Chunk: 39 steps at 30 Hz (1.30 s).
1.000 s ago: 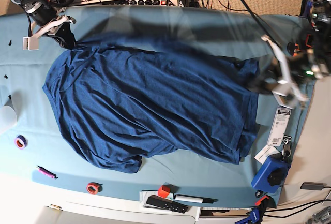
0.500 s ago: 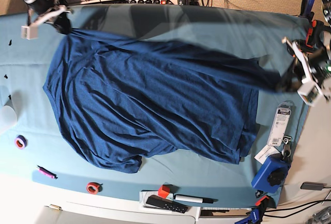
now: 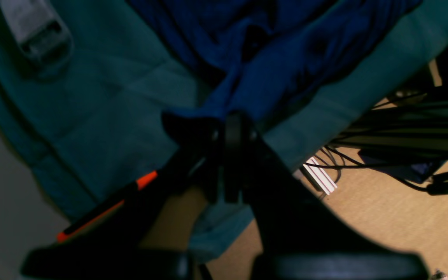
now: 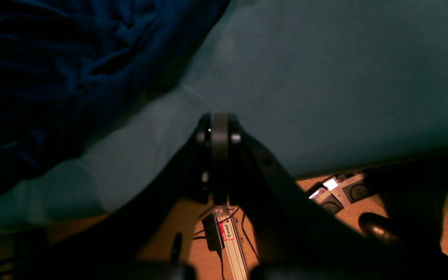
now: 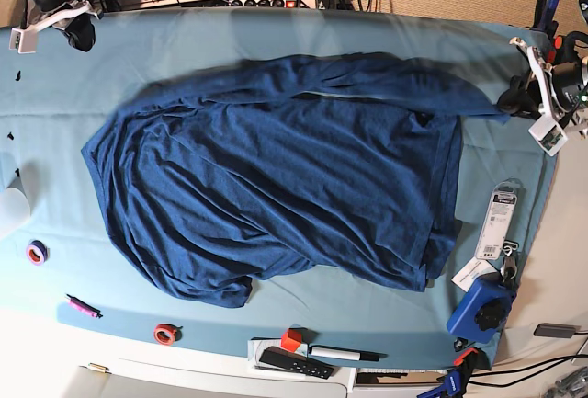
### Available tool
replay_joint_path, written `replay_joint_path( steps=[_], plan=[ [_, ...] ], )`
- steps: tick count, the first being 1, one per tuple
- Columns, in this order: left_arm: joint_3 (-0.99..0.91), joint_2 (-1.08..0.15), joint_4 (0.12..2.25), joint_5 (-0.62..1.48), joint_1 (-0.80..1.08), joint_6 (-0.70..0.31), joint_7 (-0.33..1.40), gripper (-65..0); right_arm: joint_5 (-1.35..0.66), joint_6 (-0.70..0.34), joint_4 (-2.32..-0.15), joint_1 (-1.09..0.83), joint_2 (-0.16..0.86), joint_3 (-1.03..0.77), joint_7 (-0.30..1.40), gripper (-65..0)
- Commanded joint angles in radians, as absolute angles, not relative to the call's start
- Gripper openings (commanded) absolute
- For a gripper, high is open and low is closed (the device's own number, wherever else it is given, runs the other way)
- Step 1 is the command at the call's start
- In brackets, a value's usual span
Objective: Layout the t-shirt on the table in an organized manner, then fold the t-shirt properly
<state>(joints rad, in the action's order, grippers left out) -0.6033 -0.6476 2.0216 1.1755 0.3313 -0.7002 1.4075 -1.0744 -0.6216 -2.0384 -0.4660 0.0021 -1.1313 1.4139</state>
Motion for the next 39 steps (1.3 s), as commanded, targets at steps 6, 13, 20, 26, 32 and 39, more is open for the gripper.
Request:
replay_joint_path(
  steps=[6,13,20,26,32,39],
  plan=[
    [-0.612,-0.665,2.033,1.358,0.324,-0.698,1.396,-65.0,-1.176,-0.641,-2.056,-0.471,0.017,-1.134,1.396,-65.0],
    [-0.611,-0.604,2.033,1.411,0.279,-0.698,1.361,-65.0,-1.287,-0.683,-2.055,-0.468,-0.012,-1.033,1.396,-40.2],
    [-0.61,-0.553,2.033,1.419,0.263,-0.698,1.364,-65.0,-1.171,-0.63,-2.034,-0.465,-0.139,-0.818,1.396,-39.9],
    [-0.61,-0.541,2.033,1.419,0.263,-0.698,1.371,-65.0,-0.998,-0.588,-1.966,-0.465,-0.139,-0.705,1.257,-39.9],
    [-0.61,-0.541,2.033,1.419,0.263,-0.698,1.372,-65.0,-0.939,-0.567,-1.961,-0.446,-0.139,-0.709,1.183,-39.9],
    [-0.61,-0.541,2.033,1.422,0.263,-0.698,1.372,-65.0,-0.855,-0.536,-1.895,-0.337,-0.139,-0.707,1.17,-39.9]
  ],
)
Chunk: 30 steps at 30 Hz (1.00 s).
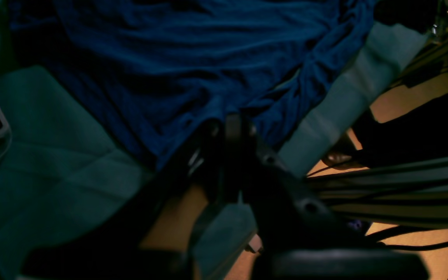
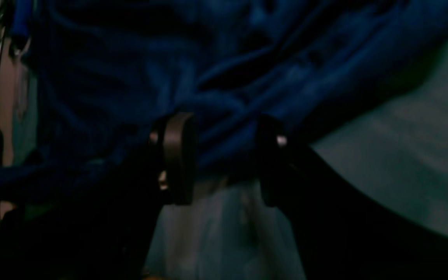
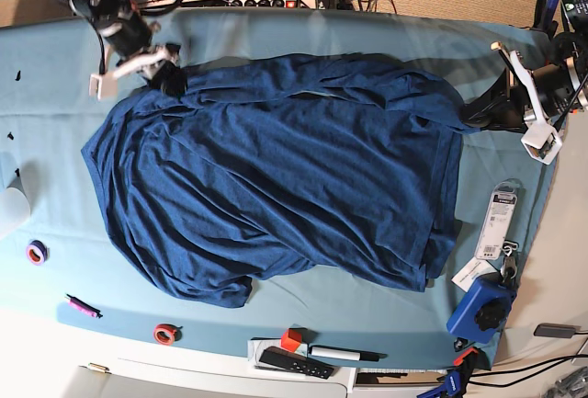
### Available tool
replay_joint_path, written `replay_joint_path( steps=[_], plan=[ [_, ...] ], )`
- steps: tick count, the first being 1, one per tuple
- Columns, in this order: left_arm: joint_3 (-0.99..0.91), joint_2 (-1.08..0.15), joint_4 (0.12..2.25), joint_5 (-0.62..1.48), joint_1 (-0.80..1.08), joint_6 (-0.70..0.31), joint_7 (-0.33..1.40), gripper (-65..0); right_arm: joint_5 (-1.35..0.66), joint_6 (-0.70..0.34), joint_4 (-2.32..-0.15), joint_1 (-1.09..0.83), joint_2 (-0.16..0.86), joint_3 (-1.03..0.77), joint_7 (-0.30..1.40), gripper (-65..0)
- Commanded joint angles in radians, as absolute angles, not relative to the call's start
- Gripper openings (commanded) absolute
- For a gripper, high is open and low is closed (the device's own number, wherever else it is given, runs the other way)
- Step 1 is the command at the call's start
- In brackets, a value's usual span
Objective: Layout the t-shirt on the table in an organized manner, then fold the t-shirt properly
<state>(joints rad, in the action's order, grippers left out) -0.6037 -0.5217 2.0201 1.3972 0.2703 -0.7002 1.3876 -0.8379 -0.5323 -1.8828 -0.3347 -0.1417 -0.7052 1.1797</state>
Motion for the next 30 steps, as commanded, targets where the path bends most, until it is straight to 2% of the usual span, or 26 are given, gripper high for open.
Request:
replay_joint_path(
  steps=[1,9,14,15,23,30],
  plan=[
    [-0.61,-0.541,2.033,1.423,0.263,-0.698,1.372,-65.0,-0.854,-0.537,-1.872,-0.325,-0.139,-0.707,1.172,-39.9],
    [-0.61,-0.541,2.033,1.422,0.263,-0.698,1.372,-65.0,-0.855,-0.538,-1.798,-0.311,-0.139,-0.707,1.22,-41.9],
    [-0.61,-0.541,2.033,1.422,0.263,-0.698,1.369,-65.0,-0.855,-0.538,-1.798,-0.311,-0.139,-0.707,1.248,-63.6],
    [-0.61,-0.541,2.033,1.422,0.263,-0.698,1.369,-65.0,-0.855,-0.539,-1.798,-0.311,-0.139,-0.707,1.254,-65.0],
    [-0.61,-0.541,2.033,1.422,0.263,-0.698,1.369,-65.0,-0.857,-0.55,-1.819,-0.311,-0.138,-0.709,1.275,-65.0],
    [-0.61,-0.541,2.033,1.422,0.261,-0.698,1.369,-65.0,-0.834,-0.55,-1.979,-0.327,-0.138,-0.709,1.328,-65.0]
  ],
)
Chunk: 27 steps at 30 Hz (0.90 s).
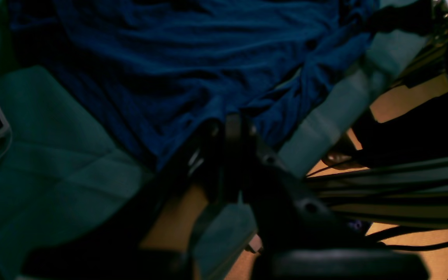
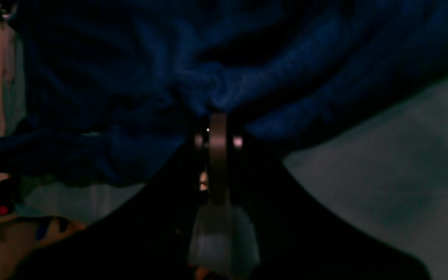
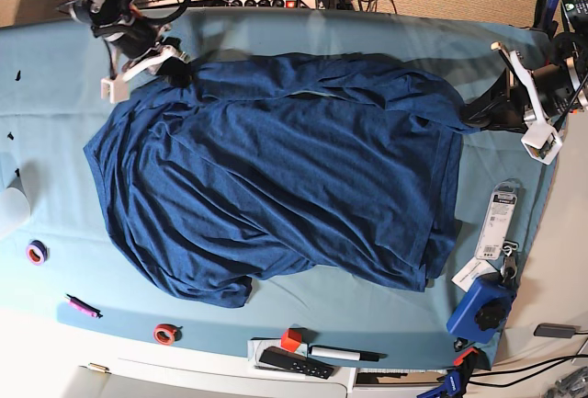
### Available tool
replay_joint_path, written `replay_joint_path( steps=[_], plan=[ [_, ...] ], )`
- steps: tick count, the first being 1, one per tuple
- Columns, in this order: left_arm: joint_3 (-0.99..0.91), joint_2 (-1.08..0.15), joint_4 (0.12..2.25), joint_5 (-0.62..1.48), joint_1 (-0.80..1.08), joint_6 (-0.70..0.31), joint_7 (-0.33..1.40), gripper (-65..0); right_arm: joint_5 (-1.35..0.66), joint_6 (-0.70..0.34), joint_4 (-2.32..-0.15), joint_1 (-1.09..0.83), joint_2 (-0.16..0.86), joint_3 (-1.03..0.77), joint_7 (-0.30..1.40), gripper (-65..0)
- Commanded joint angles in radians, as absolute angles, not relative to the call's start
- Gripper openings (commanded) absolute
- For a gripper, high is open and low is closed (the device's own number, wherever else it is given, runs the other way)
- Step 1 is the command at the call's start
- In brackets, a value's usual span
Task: Layout the t-shirt on the table in an organized manner, then fold the t-shirt properly
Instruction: 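Hold the shirt with both grippers and stretch it taut between them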
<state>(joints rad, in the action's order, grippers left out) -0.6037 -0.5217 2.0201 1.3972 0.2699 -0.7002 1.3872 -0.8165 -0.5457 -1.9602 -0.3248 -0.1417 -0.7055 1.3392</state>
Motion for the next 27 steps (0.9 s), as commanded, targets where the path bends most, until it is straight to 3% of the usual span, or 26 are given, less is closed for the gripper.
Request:
replay_joint_path(
  steps=[1,8,17,23,24,27],
  plan=[
    [-0.61,-0.541,2.033,1.422,0.257,-0.698,1.369,-65.0,-0.815,-0.55,-2.01,-0.337,-0.138,-0.709,1.325,-65.0],
    [-0.61,-0.541,2.033,1.422,0.232,-0.698,1.369,-65.0,-0.666,-0.549,-2.179,-0.432,-0.138,-0.709,1.323,-65.0],
    [-0.61,-0.541,2.033,1.399,0.233,-0.698,1.373,-65.0,-0.558,-0.539,-2.22,-0.487,-0.135,-0.713,1.336,-65.0],
    [-0.61,-0.541,2.033,1.4,0.232,-0.698,1.383,-65.0,-0.607,-0.535,-2.22,-0.488,-0.133,-0.78,1.342,-65.0],
    [-0.61,-0.541,2.033,1.4,0.233,-0.698,1.383,-65.0,-0.636,-0.537,-2.22,-0.488,-0.133,-0.792,1.348,-63.7],
    [-0.61,-0.541,2.033,1.4,0.232,-0.698,1.383,-65.0,-0.713,-0.538,-2.22,-0.488,-0.133,-0.825,1.355,-37.9]
  ],
)
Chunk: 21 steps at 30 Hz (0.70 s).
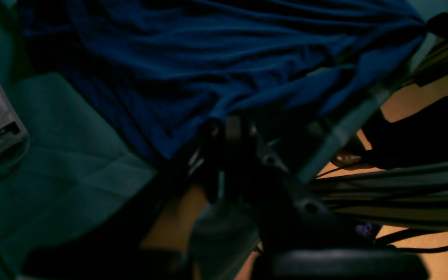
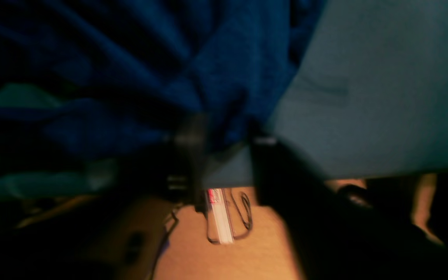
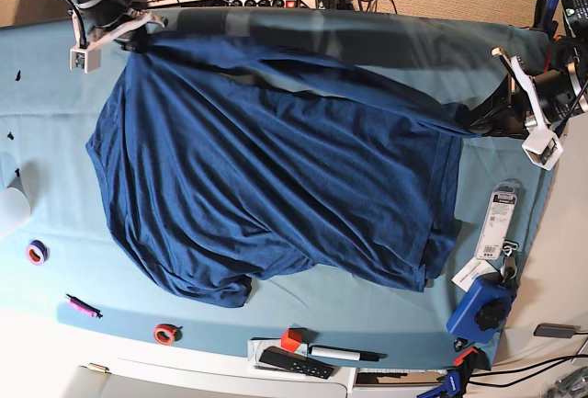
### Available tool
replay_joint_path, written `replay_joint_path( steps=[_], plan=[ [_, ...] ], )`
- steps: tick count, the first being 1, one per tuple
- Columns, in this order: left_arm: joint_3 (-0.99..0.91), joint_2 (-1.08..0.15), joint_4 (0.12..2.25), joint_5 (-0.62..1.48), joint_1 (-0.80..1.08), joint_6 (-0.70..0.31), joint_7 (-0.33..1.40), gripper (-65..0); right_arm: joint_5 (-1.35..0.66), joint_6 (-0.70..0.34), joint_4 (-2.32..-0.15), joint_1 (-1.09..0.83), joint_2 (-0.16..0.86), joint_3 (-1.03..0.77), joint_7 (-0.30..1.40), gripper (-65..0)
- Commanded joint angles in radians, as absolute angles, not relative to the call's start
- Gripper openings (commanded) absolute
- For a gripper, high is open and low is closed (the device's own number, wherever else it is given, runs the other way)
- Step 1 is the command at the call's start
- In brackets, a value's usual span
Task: Layout the t-shirt on the table in an organized manner, then fold the t-shirt properly
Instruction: 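Hold the shirt with both grippers and stretch it taut between them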
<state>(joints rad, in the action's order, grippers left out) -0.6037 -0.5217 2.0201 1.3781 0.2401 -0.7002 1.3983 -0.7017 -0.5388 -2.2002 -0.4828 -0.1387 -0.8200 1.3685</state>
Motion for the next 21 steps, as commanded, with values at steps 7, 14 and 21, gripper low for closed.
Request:
replay_joint_path(
  steps=[7,14,21],
  plan=[
    [-0.61,-0.541,2.033,1.4,0.233,-0.698,1.383,-65.0,-0.819,-0.537,-2.216,-0.487,-0.134,-0.94,1.291,-33.4],
    [-0.61,-0.541,2.033,1.407,0.233,-0.698,1.384,-65.0,-0.892,-0.499,-2.092,-0.48,-0.136,-1.0,1.254,-33.4],
    [-0.61,-0.541,2.033,1.408,0.233,-0.698,1.383,-65.0,-0.963,-0.516,-1.848,-0.42,-0.136,-1.0,1.253,-33.4]
  ],
)
